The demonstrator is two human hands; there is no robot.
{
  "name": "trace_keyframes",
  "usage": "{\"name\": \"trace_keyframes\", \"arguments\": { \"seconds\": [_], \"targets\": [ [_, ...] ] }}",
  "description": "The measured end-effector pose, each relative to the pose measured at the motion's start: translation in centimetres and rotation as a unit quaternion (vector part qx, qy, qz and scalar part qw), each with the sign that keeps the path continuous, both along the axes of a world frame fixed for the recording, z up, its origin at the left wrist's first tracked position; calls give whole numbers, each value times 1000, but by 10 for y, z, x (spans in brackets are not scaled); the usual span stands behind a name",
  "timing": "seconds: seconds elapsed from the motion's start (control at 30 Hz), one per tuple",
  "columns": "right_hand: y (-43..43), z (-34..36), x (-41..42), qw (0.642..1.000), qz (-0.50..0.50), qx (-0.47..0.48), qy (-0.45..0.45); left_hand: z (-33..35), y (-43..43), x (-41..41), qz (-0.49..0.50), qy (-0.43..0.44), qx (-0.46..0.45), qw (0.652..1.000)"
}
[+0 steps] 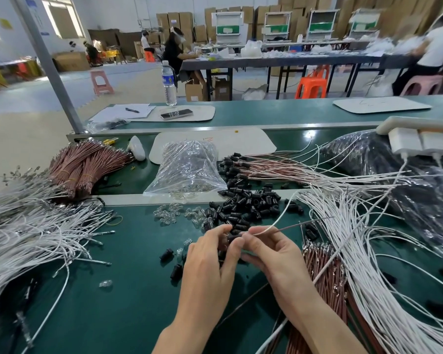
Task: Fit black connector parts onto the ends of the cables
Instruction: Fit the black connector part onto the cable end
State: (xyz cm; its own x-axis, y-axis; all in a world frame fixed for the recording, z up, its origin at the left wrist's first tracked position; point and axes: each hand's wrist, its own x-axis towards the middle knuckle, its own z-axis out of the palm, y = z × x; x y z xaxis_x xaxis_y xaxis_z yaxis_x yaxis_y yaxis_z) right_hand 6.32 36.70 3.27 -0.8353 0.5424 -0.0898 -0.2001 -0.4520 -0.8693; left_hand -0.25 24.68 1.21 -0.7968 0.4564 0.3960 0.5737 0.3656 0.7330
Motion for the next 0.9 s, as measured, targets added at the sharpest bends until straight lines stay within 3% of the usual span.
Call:
{"name": "trace_keyframes", "arguments": {
  "seconds": [0.33,0.67,0.9],
  "targets": [
    [-4,-1,1,998,48,44,5,-3,2,-3,53,-27,-29,998],
    [-1,-5,1,996,57,70,4,-6,1,-7,49,34,-59,996],
    [-3,-6,-2,996,51,68,15,-3,3,-4,70,3,-22,997]
  ]
}}
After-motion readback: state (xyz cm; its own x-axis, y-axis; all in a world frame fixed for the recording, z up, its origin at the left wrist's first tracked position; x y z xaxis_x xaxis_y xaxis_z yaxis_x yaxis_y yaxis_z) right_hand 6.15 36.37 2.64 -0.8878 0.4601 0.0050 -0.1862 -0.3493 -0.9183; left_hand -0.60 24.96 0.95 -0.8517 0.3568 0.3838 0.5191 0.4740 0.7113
